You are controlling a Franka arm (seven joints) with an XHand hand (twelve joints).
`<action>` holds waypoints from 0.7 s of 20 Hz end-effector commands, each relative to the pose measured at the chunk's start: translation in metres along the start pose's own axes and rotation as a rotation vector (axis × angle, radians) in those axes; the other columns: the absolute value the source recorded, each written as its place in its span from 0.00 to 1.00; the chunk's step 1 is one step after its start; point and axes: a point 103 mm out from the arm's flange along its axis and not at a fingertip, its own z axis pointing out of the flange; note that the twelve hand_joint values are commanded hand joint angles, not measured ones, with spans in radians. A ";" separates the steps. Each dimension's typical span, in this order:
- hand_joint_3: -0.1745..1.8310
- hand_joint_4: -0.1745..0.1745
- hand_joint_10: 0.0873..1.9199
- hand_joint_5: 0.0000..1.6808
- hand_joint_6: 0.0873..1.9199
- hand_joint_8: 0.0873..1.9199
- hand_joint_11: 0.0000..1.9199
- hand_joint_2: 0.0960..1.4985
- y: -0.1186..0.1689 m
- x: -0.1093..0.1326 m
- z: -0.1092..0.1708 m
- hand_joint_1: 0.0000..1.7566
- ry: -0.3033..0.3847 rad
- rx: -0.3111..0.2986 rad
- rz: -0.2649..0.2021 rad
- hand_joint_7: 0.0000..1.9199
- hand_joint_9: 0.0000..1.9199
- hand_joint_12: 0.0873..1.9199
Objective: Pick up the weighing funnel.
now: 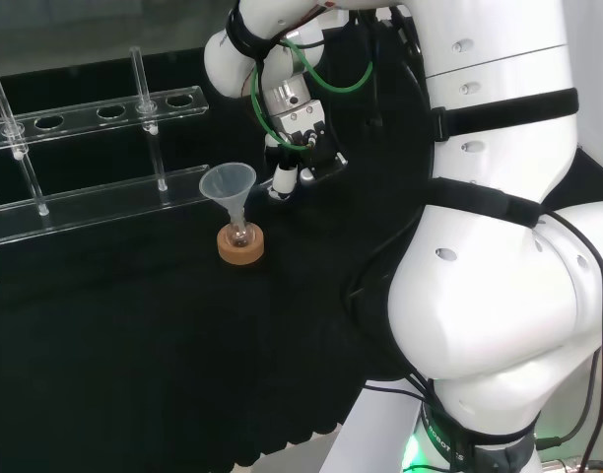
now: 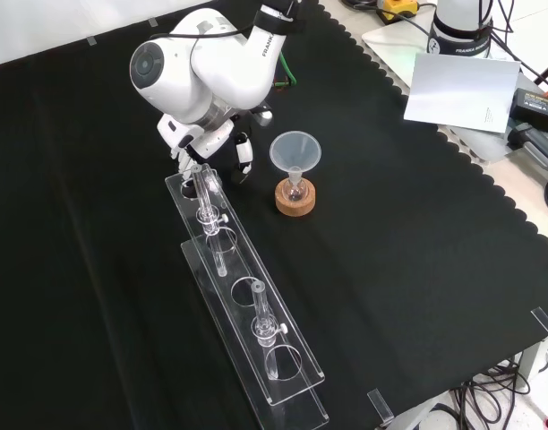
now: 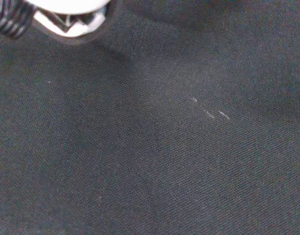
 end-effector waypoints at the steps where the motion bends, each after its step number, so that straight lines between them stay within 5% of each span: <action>1: 0.41 0.53 0.23 0.36 0.26 0.30 0.26 0.33 0.001 -0.003 0.003 0.52 0.012 -0.002 0.007 0.24 0.36 0.66; 14: 0.42 0.57 0.23 0.40 0.31 0.30 0.27 0.35 0.002 -0.012 0.007 0.52 0.045 -0.029 0.032 0.25 0.38 0.65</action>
